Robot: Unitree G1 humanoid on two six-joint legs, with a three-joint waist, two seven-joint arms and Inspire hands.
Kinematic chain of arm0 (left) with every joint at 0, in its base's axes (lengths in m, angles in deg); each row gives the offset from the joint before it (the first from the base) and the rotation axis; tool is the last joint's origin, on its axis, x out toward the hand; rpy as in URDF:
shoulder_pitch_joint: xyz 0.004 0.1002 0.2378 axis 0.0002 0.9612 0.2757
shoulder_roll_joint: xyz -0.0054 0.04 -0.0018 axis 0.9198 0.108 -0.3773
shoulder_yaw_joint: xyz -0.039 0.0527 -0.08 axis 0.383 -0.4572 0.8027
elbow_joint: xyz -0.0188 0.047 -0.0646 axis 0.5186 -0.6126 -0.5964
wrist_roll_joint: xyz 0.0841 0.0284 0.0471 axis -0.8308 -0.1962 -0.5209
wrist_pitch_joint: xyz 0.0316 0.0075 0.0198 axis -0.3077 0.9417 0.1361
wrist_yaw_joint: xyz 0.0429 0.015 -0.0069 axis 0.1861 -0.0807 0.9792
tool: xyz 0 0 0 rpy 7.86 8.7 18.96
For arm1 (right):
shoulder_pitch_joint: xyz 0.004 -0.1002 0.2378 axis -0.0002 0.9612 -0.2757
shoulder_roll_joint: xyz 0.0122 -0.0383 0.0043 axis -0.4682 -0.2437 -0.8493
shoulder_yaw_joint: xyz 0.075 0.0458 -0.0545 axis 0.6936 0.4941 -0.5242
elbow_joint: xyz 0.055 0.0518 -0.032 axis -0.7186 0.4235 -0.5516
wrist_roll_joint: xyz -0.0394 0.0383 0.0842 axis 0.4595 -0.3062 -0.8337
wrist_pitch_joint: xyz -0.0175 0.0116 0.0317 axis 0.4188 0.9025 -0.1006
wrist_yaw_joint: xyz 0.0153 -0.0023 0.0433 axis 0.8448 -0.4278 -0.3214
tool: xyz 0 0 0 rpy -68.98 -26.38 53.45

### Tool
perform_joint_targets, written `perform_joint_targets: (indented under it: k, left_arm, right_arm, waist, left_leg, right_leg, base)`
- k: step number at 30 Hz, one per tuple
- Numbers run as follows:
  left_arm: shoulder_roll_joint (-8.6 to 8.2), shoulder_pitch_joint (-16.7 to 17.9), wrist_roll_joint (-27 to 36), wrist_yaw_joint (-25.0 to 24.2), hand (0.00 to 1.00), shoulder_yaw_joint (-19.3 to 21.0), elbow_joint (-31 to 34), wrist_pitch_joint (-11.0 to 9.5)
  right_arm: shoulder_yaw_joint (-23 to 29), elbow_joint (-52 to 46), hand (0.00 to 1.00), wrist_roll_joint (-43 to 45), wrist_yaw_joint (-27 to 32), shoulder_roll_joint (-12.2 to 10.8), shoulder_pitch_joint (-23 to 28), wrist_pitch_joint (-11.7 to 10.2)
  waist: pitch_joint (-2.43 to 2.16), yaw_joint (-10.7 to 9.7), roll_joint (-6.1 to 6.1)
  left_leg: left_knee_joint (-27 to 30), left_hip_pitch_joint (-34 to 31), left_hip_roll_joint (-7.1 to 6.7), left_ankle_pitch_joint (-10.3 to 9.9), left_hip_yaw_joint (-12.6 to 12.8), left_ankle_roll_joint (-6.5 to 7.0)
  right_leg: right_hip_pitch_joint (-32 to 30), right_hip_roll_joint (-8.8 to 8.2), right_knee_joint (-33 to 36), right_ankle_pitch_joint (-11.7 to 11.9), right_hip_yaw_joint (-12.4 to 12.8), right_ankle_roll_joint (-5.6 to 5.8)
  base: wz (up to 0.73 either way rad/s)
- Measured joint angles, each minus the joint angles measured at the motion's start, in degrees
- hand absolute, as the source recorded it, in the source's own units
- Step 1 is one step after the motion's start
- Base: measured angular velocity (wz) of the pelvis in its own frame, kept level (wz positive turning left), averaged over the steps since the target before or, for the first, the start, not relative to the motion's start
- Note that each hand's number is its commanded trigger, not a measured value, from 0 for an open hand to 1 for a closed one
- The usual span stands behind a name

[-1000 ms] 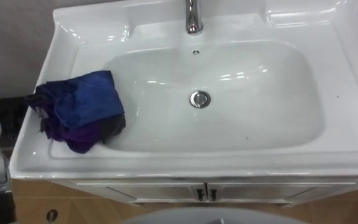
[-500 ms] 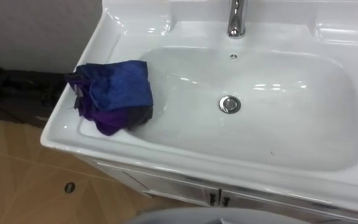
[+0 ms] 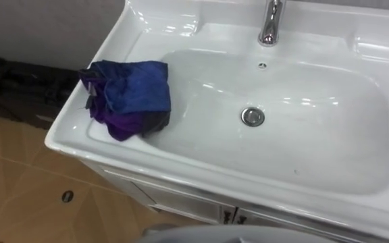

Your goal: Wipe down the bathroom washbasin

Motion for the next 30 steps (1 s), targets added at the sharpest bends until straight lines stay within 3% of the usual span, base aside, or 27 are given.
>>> perform_joint_targets:
  k: [5, 11, 15, 20, 25, 30]
  left_arm:
    - [-1.63, -0.8, 4.3, -4.4, 0.00, -3.5, -11.3, 0.1]
    - [-1.92, -1.4, 4.7, -8.5, 0.00, -7.5, -17.4, 0.4]
    - [-2.85, -2.0, 4.9, -12.0, 0.00, -7.5, -18.6, 0.4]
    - [-5.59, -3.0, 5.2, -14.7, 0.00, -8.7, -20.2, 0.4]
    - [-6.04, -4.4, 5.1, -16.7, 0.00, -10.0, -20.7, 0.6]
    - [-6.02, -6.8, 4.6, -20.6, 0.00, -10.0, -22.4, 0.9]
  right_arm:
    - [-0.1, 1.8, 0.00, 0.0, -1.5, 0.1, -0.1, 0.2]
    - [-1.8, 2.2, 0.00, 1.8, -1.8, -0.1, 0.4, 1.7]
    - [-2.3, 2.2, 0.00, 1.9, -2.6, -0.2, 1.1, 1.7]
    - [-2.3, 3.4, 0.00, 1.5, -2.6, -1.5, 0.7, 1.7]
    - [-2.5, 4.5, 0.00, 1.5, -2.5, -2.9, 0.9, 2.4]
    - [-2.5, 4.6, 0.00, 1.7, -2.7, -4.1, 1.2, 2.5]
  waist:
    - [0.10, -1.4, -0.77]
    - [0.15, -3.1, -0.81]
    - [0.38, -3.3, -0.85]
    - [0.40, -4.2, -1.09]
    - [0.46, -4.6, -2.19]
    - [1.07, -4.8, -3.40]
  left_leg:
    - [0.1, 0.0, 0.06, 0.0, 0.0, 0.01]
    - [0.1, 0.1, 0.09, 0.0, 0.3, 0.01]
    - [-0.1, 1.1, 0.13, 0.0, 1.1, 0.01]
    - [-0.6, 2.1, 0.25, 0.0, 1.9, 0.01]
    - [-0.5, 2.2, 0.25, 0.0, 2.4, 0.01]
    - [-0.5, 1.9, 0.26, 0.0, 2.8, 0.05]
  right_leg:
    - [-0.1, -0.01, 0.0, 0.0, 0.0, -0.01]
    - [0.3, -0.07, 0.3, 0.0, 0.0, -0.01]
    - [0.9, -0.19, 0.2, -0.3, 0.8, 0.04]
    - [1.0, -0.07, 0.3, -0.3, 1.7, 0.04]
    - [0.9, -0.12, 0.3, -0.4, 1.8, 0.02]
    - [0.7, -0.13, 0.2, -0.3, 1.9, 0.03]
  base:
    - [0.00]
    - [0.00]
    - [-0.07]
    - [-0.10]
    - [-0.02]
    - [-0.01]
